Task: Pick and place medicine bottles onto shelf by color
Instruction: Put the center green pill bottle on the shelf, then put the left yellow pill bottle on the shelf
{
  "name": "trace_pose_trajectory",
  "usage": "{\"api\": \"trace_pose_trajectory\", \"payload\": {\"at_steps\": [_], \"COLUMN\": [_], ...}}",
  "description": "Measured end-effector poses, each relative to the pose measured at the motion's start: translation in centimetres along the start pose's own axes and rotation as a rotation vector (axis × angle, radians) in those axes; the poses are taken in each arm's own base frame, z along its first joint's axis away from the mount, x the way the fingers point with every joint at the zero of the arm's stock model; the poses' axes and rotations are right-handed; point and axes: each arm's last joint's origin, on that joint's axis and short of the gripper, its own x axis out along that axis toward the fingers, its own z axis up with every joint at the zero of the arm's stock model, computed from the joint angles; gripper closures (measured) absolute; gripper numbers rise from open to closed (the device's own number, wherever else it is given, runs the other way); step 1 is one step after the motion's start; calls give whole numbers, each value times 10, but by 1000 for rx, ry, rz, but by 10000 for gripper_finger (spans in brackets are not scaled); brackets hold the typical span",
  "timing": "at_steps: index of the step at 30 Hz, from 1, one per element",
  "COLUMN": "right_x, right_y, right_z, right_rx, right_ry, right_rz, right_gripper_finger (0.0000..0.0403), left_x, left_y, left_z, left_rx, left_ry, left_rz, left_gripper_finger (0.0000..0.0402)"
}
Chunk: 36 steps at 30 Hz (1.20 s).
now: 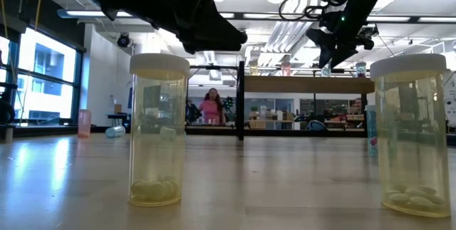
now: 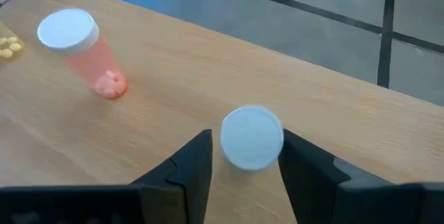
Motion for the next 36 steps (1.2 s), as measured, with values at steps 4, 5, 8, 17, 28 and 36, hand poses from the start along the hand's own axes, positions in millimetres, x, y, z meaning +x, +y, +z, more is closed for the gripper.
{"api": "trace_pose_trajectory", "payload": {"at_steps": [4, 5, 8, 17, 28, 36], "right_x": [0, 0, 0, -13, -48, -69], "right_y": [0, 0, 0, -5, -14, -3], "right_z": [0, 0, 1, 3, -1, -12], "right_rx": [0, 0, 0, 22, 61, -4], "right_ry": [-5, -7, -8, -54, -99, -100], "right_rz": [-7, -7, -8, 9, 139, 241], "right_gripper_finger": [234, 232, 230, 230, 229, 229], "left_x": [0, 0, 0, 0, -4, -24], "left_y": [0, 0, 0, 0, 3, 7], "left_z": [0, -1, -1, -3, -5, 6], "left_rx": [1, 1, 3, 3, 30, 30], "left_ry": [4, 6, 13, 27, 89, 118], "left_rz": [0, 0, 0, 0, 54, 56], "left_gripper_finger": [202, 202, 202, 202, 202, 202]}}
